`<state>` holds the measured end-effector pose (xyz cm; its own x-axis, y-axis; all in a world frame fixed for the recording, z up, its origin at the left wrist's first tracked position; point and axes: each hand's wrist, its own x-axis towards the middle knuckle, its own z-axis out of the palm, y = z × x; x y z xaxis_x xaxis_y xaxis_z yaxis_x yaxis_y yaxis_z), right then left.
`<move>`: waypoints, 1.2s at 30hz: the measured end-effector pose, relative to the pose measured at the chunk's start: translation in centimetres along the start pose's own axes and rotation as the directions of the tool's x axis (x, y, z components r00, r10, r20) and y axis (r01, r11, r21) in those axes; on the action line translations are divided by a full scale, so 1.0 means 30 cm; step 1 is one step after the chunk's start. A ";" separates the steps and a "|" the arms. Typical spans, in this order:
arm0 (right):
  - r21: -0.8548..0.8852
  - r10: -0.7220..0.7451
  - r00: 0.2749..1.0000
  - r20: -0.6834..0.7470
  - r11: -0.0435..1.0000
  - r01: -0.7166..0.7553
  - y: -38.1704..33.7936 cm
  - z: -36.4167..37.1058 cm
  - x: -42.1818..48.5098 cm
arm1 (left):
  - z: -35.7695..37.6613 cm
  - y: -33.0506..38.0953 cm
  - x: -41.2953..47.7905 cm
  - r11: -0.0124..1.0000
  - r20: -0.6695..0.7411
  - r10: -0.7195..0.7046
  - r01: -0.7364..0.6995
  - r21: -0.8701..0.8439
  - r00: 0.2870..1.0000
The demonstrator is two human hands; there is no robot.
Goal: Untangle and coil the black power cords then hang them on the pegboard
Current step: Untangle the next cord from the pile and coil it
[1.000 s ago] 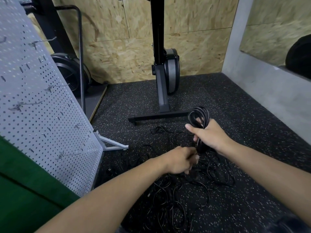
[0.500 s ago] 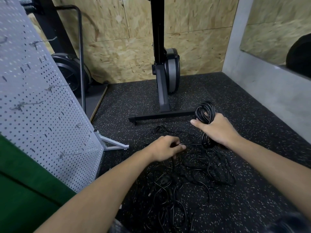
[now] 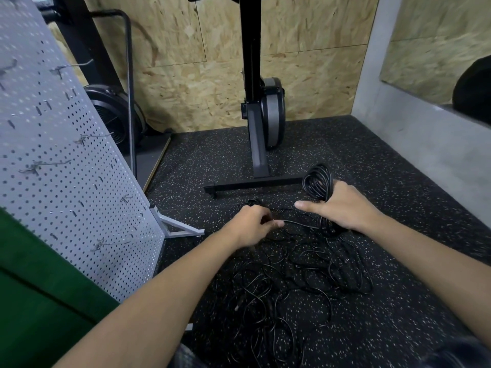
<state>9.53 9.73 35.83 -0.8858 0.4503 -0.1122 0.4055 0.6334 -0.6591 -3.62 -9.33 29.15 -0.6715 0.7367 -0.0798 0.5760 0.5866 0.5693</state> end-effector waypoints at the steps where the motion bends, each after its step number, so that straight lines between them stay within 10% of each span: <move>1: -0.023 -0.004 1.000 0.011 1.000 0.005 -0.001 0.004 0.000 | -0.010 0.002 0.001 1.000 -0.034 -0.016 0.016 0.017 0.999; 8: -0.097 0.025 0.999 0.040 0.995 -0.021 0.035 0.006 0.021 | -0.050 0.025 -0.030 0.980 -0.078 0.200 -0.199 0.023 0.977; 17: -0.269 0.086 0.967 0.239 0.963 -0.019 0.071 0.054 0.062 | -0.058 0.123 -0.042 0.818 -0.309 0.575 -0.519 0.247 0.758; 25: -0.425 0.143 0.806 0.575 0.893 0.145 0.025 0.113 0.003 | -0.106 0.178 -0.037 0.739 -0.296 0.670 -0.573 0.354 0.681; 36: -0.340 -0.057 0.769 0.637 0.874 0.347 -0.037 0.089 -0.067 | -0.187 0.119 -0.010 0.935 -0.224 0.345 -0.356 -0.007 0.912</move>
<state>10.26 6.44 34.82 -0.8479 -0.0908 -0.5224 0.1240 0.9240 -0.3618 -3.97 -9.36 35.80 -0.5177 0.7987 0.3069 0.7737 0.2839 0.5664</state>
